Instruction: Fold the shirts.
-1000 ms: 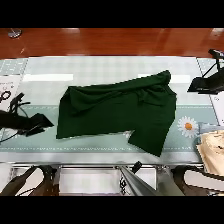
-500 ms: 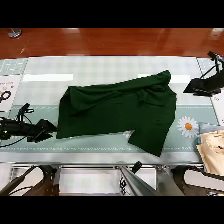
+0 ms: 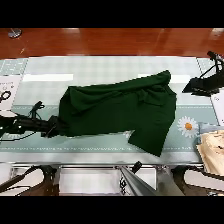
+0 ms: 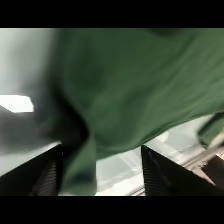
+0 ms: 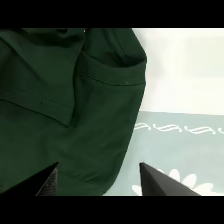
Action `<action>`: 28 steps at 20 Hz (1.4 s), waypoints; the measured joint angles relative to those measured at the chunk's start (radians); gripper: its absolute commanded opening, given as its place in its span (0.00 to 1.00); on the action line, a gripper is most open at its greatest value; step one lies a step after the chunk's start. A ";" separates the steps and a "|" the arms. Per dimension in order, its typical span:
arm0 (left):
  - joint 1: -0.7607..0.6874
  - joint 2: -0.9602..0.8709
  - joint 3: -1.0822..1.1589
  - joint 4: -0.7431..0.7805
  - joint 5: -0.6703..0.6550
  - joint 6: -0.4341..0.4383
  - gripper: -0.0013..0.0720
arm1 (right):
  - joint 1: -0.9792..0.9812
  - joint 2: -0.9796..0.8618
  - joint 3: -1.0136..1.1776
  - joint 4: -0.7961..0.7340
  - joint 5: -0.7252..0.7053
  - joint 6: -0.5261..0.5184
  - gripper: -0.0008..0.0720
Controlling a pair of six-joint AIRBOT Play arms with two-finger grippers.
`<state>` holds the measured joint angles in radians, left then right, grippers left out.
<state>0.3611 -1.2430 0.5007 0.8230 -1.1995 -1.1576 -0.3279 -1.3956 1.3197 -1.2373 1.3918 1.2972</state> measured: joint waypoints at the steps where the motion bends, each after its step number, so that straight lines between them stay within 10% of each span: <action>1: -0.022 -0.021 0.000 -0.008 0.025 0.004 0.05 | 0.000 0.000 0.000 -0.001 0.002 0.000 0.81; 3: -0.052 -0.048 -0.001 -0.033 0.043 0.013 0.05 | -0.001 0.000 0.000 -0.018 0.008 -0.002 0.65; 7: -0.058 -0.063 0.000 -0.051 0.035 0.035 0.05 | -0.030 0.001 -0.045 -0.084 0.013 -0.002 0.67; 9: -0.046 -0.057 0.000 -0.051 0.020 0.054 0.05 | -0.076 0.002 -0.116 -0.072 0.020 -0.004 0.85; 21: -0.024 -0.033 0.000 -0.064 -0.025 0.097 0.05 | -0.111 0.004 -0.490 0.156 -0.106 -0.103 0.80; 25: -0.024 -0.032 0.003 -0.065 -0.022 0.098 0.05 | -0.012 0.004 -0.533 0.190 -0.235 -0.092 0.06; 28: -0.024 -0.029 0.027 -0.064 -0.010 0.100 0.05 | 0.043 0.005 -0.532 0.224 -0.304 -0.085 0.05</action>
<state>0.3374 -1.2716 0.5278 0.7586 -1.2098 -1.0573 -0.2844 -1.3911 0.7879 -1.0138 1.0882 1.2125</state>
